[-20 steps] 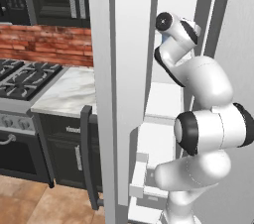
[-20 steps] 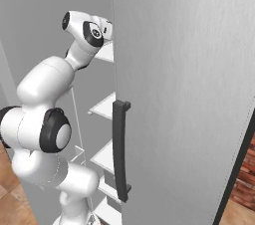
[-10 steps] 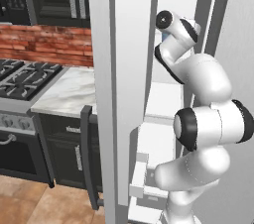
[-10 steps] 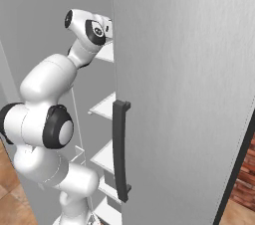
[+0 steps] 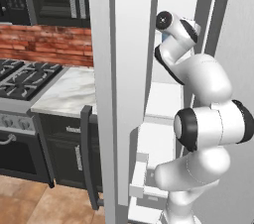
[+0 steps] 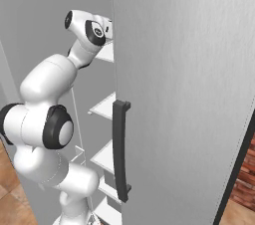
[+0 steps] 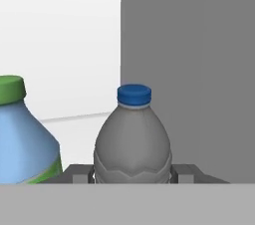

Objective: Take the bottled waters from the counter and place them in the freezer to freeze. Close the freezer door after placing the bottles.

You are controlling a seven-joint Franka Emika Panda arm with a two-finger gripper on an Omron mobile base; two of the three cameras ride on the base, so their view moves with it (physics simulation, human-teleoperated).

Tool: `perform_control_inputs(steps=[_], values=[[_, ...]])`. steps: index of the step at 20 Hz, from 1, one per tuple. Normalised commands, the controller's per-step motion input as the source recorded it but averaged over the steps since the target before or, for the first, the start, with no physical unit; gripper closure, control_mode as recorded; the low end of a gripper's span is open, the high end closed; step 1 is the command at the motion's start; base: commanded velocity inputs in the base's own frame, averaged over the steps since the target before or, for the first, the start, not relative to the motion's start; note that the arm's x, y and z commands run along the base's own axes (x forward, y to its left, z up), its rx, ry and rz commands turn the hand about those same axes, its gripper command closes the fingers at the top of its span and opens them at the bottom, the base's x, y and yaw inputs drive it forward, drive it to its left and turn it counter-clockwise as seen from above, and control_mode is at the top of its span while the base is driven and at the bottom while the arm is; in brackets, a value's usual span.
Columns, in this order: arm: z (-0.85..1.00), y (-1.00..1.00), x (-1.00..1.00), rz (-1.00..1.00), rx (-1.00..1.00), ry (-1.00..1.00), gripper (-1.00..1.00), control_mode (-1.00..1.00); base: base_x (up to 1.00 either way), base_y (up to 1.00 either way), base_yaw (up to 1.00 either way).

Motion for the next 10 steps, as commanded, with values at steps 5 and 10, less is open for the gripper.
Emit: perform_control_inputs(steps=[5,10], values=[[-0.31,0.00,0.00,0.00,0.00,0.00,1.00,-1.00,0.00,0.00,0.00],[-0.20,0.00,0.00,0.00,0.00,0.00,1.00,-1.00,0.00,0.00,0.00]])
